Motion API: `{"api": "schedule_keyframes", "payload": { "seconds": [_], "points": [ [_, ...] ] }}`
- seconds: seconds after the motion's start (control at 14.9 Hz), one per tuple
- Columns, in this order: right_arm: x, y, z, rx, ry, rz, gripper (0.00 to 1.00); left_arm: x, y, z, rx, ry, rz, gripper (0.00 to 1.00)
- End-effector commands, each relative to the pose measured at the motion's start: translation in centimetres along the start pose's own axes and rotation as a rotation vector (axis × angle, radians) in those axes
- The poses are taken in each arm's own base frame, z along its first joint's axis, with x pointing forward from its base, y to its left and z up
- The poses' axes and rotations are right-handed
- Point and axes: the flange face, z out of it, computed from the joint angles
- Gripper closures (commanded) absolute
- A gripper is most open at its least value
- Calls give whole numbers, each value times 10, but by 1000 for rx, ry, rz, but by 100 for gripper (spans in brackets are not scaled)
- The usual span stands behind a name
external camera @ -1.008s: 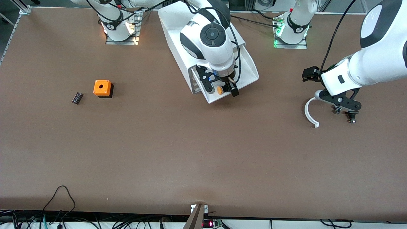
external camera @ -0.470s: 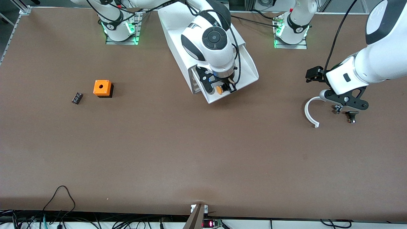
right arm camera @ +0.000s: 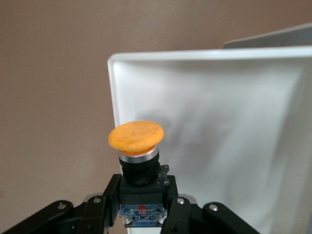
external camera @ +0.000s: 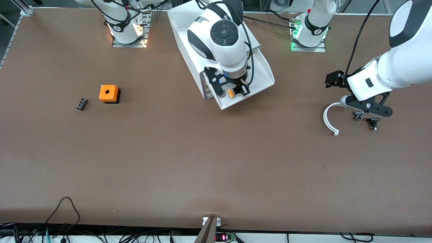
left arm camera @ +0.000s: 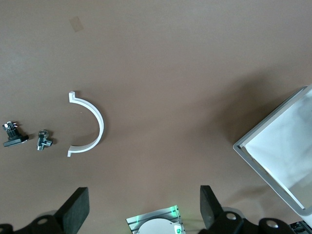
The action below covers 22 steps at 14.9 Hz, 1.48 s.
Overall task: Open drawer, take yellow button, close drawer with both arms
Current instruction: 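Grasp the orange push button in the drawer with the right gripper, then push the drawer shut with the left gripper while the right gripper carries the button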
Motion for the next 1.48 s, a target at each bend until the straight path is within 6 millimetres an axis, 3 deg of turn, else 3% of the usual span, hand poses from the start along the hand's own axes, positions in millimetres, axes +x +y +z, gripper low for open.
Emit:
{"api": "schedule_keyframes", "payload": {
  "seconds": [0.0, 0.34, 0.47, 0.74, 0.87, 1.01, 1.14, 1.41],
  "points": [
    [29, -7, -35, 0, -14, -73, 100, 0, -2, -6, 33, 10, -4, 0],
    [116, -14, -104, -18, -57, -314, 100, 0, -4, -6, 62, 11, -9, 0],
    [152, -10, -117, -70, -75, -448, 100, 0, -4, -6, 64, 11, -8, 0],
    [252, -4, -138, -129, -84, -670, 100, 0, 0, -6, 61, 10, -4, 0],
    [300, 7, -138, -156, -74, -779, 100, 3, 14, -3, 50, 11, -55, 0],
    [343, 17, -132, -178, -67, -870, 100, 22, 19, 12, 34, 32, -175, 0],
    [378, 22, -125, -196, -50, -935, 100, 40, 48, 35, 19, 69, -236, 0],
    [439, 35, -90, -239, -6, -1042, 100, 71, 95, 78, -2, 119, -393, 0]
  ]
}}
